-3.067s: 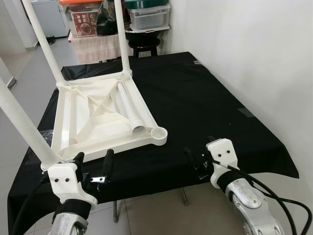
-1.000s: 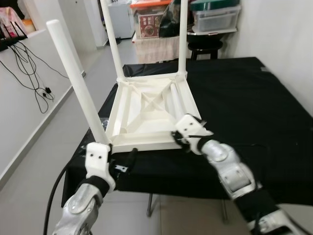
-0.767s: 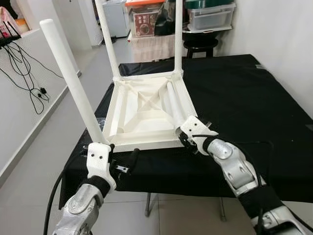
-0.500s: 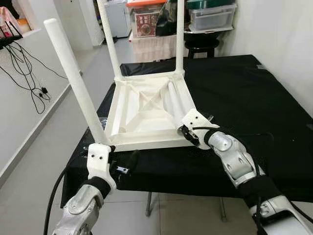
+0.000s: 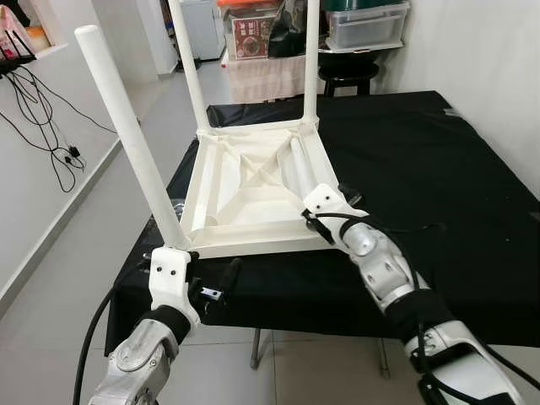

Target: Building children table

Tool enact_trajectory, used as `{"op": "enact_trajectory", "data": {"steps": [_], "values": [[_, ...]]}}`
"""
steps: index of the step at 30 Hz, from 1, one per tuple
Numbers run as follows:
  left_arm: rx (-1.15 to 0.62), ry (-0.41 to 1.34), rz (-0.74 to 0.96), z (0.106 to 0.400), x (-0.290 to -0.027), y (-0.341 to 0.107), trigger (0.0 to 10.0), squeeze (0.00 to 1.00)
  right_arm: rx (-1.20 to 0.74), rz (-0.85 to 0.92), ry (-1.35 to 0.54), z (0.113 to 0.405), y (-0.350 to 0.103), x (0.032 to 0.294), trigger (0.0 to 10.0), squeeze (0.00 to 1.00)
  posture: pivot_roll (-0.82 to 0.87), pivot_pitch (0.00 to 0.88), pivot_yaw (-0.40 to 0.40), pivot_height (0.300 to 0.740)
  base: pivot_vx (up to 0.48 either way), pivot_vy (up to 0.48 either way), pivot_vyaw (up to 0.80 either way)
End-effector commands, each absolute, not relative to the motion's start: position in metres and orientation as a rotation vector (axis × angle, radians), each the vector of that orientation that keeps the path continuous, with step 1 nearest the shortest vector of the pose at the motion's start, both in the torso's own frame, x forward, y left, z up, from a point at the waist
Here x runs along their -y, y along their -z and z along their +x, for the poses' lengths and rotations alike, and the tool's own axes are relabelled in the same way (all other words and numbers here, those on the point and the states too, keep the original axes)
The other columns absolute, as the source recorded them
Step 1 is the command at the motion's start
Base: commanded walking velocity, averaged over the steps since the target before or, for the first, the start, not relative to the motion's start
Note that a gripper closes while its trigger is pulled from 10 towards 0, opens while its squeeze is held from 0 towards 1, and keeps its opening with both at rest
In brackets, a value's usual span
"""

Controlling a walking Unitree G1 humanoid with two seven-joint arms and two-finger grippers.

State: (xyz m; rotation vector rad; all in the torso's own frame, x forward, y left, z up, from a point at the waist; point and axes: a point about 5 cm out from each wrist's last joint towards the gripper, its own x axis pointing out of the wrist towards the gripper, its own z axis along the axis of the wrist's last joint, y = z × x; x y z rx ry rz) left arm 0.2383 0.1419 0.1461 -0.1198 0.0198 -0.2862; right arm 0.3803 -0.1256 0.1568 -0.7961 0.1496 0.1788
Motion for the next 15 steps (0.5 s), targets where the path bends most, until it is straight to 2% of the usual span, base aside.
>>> {"op": "enact_trajectory", "data": {"steps": [1, 2, 15], "values": [[-0.034, 0.283, -0.122, 0.2356, -0.1436, -0.1458, 10.0, 0.0, -0.137, -0.764, -0.182, 0.3826, -0.1533, 0.1161, 0.8, 0.0, -0.01, 0.028, 0.042, 0.74, 0.0, 0.0, 0.0], [-0.035, 0.283, -0.122, 0.2351, -0.1433, -0.1458, 10.0, 0.0, -0.134, -0.75, -0.172, 0.3836, -0.1518, 0.1146, 0.0, 0.0, 0.0, 0.032, 0.043, 0.74, 0.0, 0.0, 0.0], [-0.039, 0.282, -0.137, 0.2351, -0.1412, -0.1466, 10.0, 0.0, -0.104, -0.761, -0.119, 0.3876, -0.154, 0.1235, 0.0, 0.0, -0.02, 0.038, 0.031, 0.74, 0.0, 0.0, 0.0]]}}
